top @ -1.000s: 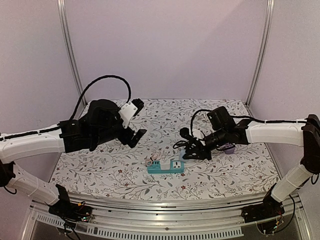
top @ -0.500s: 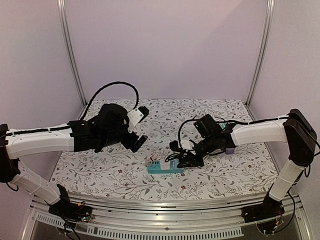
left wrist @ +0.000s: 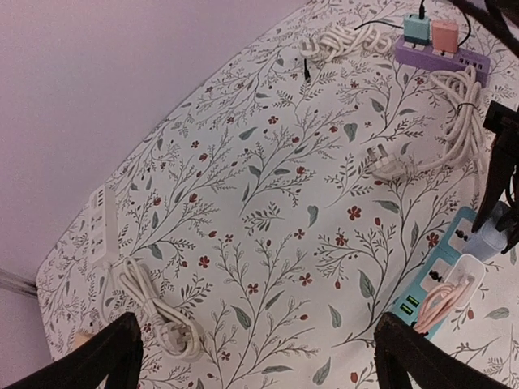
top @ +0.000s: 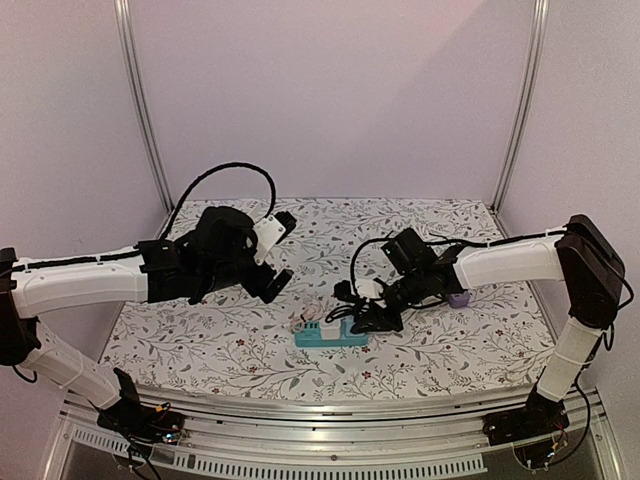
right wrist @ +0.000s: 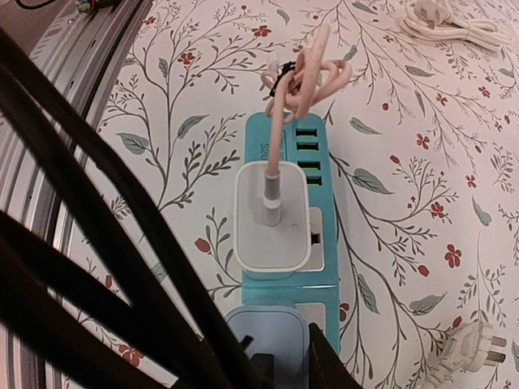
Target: Insert the plug
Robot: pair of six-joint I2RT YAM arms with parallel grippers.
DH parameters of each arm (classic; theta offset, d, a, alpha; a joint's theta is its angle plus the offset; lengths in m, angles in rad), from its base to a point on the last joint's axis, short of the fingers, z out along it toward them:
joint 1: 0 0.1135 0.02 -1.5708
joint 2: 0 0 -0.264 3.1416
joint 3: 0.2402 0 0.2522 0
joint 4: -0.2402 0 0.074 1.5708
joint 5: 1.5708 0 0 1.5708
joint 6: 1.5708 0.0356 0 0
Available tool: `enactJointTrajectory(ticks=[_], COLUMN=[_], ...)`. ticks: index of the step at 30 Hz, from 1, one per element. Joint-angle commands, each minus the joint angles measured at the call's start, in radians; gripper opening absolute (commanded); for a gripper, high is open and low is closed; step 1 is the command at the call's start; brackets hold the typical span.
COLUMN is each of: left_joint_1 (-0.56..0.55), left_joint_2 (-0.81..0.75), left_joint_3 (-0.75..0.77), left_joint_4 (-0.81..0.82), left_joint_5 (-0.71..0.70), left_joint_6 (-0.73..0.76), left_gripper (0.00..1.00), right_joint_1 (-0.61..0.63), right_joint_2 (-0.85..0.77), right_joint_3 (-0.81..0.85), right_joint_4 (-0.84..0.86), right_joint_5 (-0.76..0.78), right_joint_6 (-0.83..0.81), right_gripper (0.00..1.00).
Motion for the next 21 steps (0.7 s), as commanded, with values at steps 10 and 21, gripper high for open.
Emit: enactJointTrajectory(ticks=[10, 21], left_joint_1=[0.023, 0.033], left_joint_2=[0.012, 0.013], left_joint_3=[0.016, 0.019], left_joint_4=[-0.022, -0.025], left_joint_5=[-0.002, -0.004], left_joint_6=[0.003, 0.012], left_gripper=[0.99, 0.99], right_joint_1=[0.005, 0.077], right_joint_2=[0.067, 0.167], right_joint_3=[0.015, -0.046], right_joint_4=[-0.072, -0.075], right_joint_5=[0.060, 0.146], right_joint_6=[-0.051, 0.015], right_gripper=[0.00, 0.00])
